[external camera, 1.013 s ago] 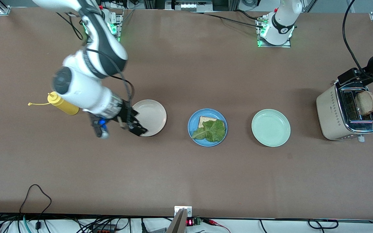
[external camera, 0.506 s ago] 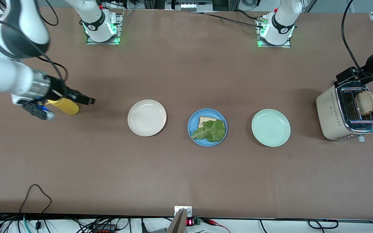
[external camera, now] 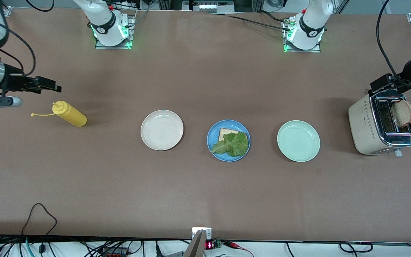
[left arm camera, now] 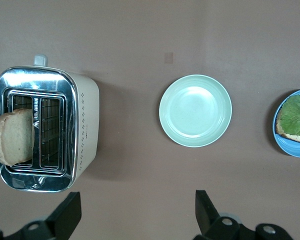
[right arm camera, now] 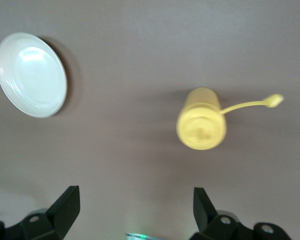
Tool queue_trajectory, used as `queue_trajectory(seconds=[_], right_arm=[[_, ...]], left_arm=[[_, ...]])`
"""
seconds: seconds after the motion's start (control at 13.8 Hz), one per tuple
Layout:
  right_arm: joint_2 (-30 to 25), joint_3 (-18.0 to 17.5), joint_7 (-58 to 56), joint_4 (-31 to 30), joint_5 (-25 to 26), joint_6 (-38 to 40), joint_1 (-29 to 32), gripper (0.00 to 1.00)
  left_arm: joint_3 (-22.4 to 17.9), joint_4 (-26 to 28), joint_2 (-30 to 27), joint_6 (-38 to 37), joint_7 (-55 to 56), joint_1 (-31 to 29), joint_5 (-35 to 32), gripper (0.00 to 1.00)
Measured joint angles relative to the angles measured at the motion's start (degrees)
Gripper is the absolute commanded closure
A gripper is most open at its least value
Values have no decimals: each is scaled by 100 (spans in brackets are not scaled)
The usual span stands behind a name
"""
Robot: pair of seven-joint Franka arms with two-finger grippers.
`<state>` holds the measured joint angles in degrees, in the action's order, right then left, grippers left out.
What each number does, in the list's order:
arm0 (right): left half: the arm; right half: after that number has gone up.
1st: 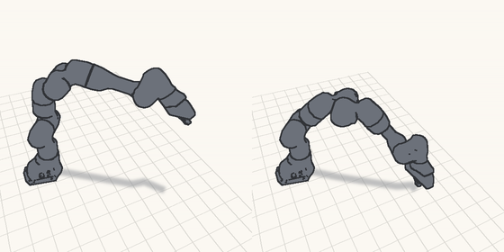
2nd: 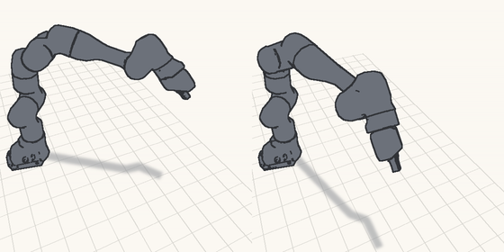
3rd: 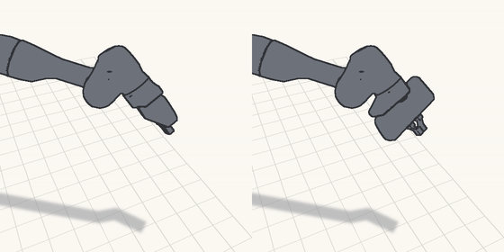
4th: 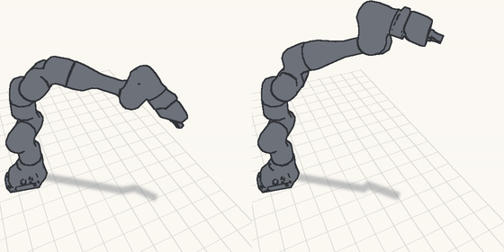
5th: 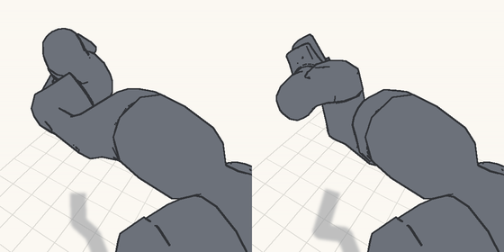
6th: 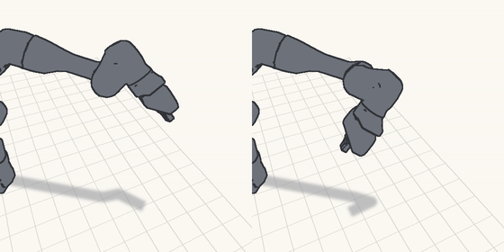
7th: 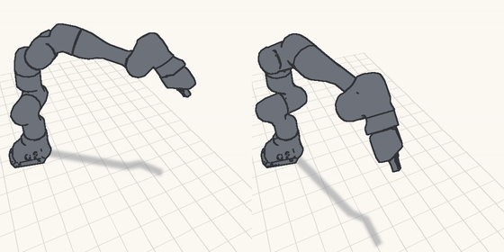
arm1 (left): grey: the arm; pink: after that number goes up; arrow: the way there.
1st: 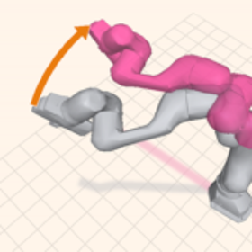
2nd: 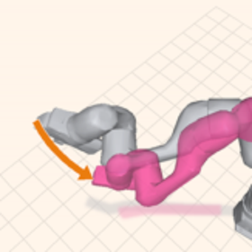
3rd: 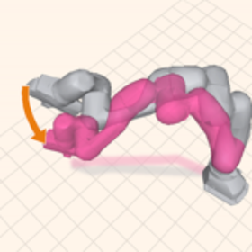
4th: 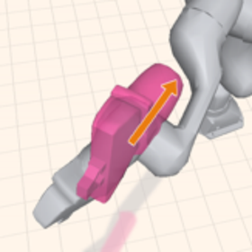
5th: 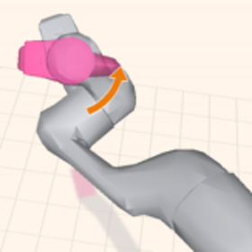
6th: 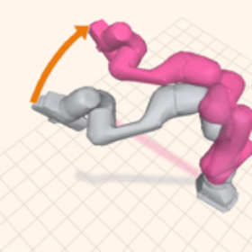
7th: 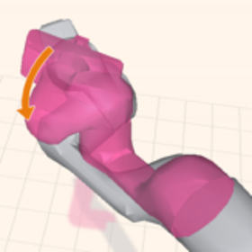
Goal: Make sandwich in blue plate with both arms
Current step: 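Withdraw the right gripper back toward the yellow bottle, then grasp the yellow squeeze bottle around its body with the right gripper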
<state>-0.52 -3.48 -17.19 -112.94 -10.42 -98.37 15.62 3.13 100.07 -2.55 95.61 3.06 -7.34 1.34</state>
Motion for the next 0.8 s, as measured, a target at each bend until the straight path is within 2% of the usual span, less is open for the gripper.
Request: queue_trajectory(seconds=[0.29,0.8], right_arm=[[12,1,-1693,-205,231,-211,505,0],[187,4,-5389,-910,195,-1851,1069,0]], left_arm=[[-1,0,0,0,0,-5,0,0],[-2,0,0,0,0,-6,0,0]])
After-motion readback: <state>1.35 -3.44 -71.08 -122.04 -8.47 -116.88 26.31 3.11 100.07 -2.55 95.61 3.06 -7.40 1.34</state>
